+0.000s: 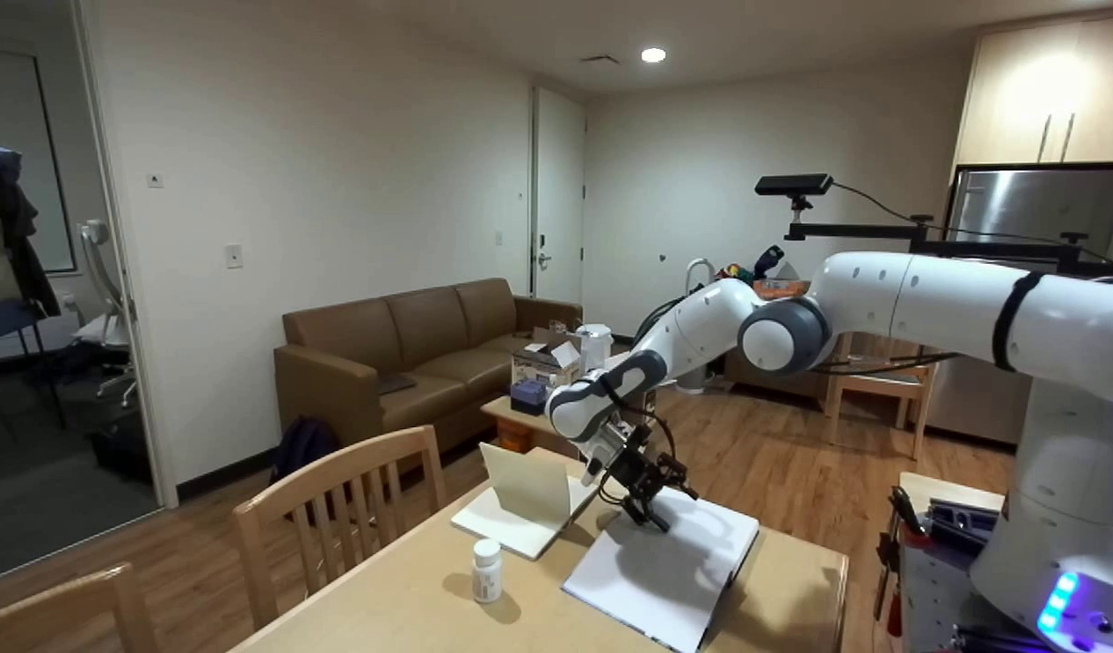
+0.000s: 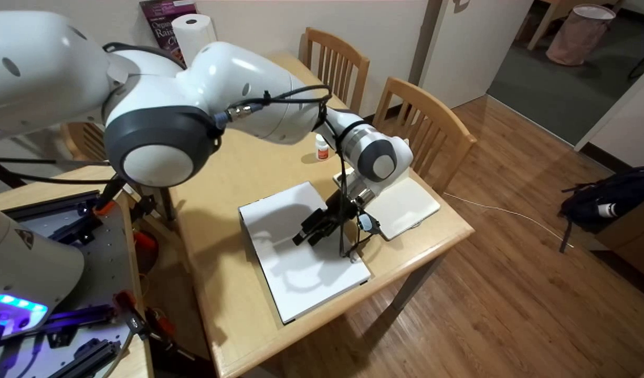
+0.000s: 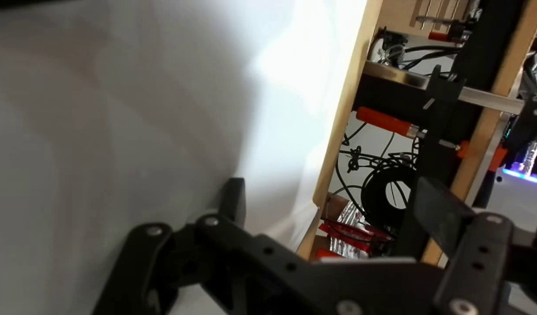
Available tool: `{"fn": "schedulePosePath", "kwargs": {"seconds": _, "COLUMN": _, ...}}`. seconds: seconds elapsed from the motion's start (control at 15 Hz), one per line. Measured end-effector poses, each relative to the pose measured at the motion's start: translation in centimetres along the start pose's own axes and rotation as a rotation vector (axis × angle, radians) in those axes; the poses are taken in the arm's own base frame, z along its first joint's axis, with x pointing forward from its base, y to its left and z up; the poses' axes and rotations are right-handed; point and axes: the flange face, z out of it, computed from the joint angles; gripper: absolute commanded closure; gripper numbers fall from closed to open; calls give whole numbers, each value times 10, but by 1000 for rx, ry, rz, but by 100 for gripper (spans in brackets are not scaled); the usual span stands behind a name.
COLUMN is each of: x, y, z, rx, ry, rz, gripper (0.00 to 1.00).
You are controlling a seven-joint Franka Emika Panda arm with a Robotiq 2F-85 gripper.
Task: Close the open book on the left
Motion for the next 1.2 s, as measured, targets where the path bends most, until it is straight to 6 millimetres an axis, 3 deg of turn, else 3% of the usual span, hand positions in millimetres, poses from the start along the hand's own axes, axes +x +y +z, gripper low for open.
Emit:
{"fn": "schedulePosePath", "kwargs": {"seconds": 0.33, "x": 23, "y": -3, "z": -11, "rx": 25, "ry": -25, "rz": -48, "gripper": 0}}
{"fn": "schedulePosePath", "kwargs": {"seconds": 0.73, "x": 23, "y": -3, "z": -12, "rx": 26, "ry": -47, "rz": -59, "gripper": 0}}
{"fn": "schedulePosePath", "kwargs": {"seconds": 1.2, "x": 47, "y": 8, "z": -19, "rx": 8, "ry": -104, "rz": -346, "gripper": 0}}
